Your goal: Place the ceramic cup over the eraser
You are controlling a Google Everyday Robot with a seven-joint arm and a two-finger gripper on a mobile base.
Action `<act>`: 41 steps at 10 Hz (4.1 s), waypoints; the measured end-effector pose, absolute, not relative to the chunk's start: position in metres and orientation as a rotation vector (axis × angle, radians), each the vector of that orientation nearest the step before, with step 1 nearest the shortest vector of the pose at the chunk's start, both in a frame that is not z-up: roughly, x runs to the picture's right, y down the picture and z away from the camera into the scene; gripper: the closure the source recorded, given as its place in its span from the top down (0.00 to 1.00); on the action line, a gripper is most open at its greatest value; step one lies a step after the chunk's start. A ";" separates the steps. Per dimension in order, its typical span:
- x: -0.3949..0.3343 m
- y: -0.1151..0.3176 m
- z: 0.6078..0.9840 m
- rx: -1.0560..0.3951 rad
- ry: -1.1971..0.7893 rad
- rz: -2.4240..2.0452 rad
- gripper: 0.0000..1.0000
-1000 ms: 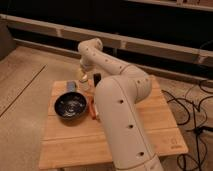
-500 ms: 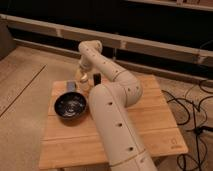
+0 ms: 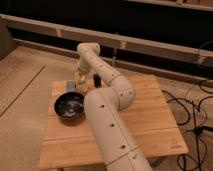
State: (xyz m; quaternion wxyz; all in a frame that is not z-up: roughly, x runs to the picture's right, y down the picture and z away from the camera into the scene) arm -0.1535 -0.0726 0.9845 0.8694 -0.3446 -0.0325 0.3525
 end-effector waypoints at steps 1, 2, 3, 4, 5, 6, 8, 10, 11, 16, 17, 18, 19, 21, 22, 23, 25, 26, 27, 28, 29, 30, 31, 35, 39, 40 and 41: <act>-0.146 -0.081 0.982 -0.697 -0.045 0.731 0.07; -0.140 -0.092 0.977 -0.665 -0.023 0.730 0.01; -0.134 -0.108 0.968 -0.624 0.007 0.734 0.00; -0.134 -0.123 0.958 -0.590 0.021 0.737 0.00; -0.138 -0.139 0.947 -0.557 0.025 0.736 0.00; -0.152 -0.153 0.934 -0.530 0.014 0.726 0.00; -0.180 -0.166 0.920 -0.508 -0.018 0.710 0.00; -0.200 -0.184 0.904 -0.481 -0.061 0.719 0.00; -0.205 -0.195 0.894 -0.469 -0.082 0.741 0.00; -0.204 -0.192 0.895 -0.475 -0.078 0.742 0.00; -0.201 -0.188 0.893 -0.489 -0.057 0.746 0.00; -0.201 -0.182 0.884 -0.508 -0.028 0.744 0.00; -0.202 -0.174 0.875 -0.525 0.008 0.733 0.00; -0.205 -0.159 0.846 -0.532 0.076 0.695 0.00; -0.206 -0.153 0.833 -0.517 0.094 0.675 0.00; -0.208 -0.147 0.815 -0.492 0.100 0.659 0.00; -0.207 -0.135 0.774 -0.414 0.087 0.630 0.00; -0.207 -0.131 0.762 -0.391 0.081 0.617 0.00; -0.208 -0.126 0.750 -0.368 0.072 0.603 0.00; -0.209 -0.122 0.741 -0.350 0.065 0.591 0.00; -0.208 -0.120 0.737 -0.341 0.062 0.585 0.00; -0.209 -0.120 0.737 -0.336 0.051 0.583 0.00; -0.213 -0.122 0.743 -0.345 0.019 0.586 0.00; -0.177 -0.158 0.789 -0.366 -0.178 0.684 0.00; -0.136 -0.174 0.793 -0.351 -0.225 0.717 0.00; -0.142 -0.173 0.792 -0.355 -0.230 0.713 0.00; -0.142 -0.173 0.792 -0.356 -0.231 0.714 0.00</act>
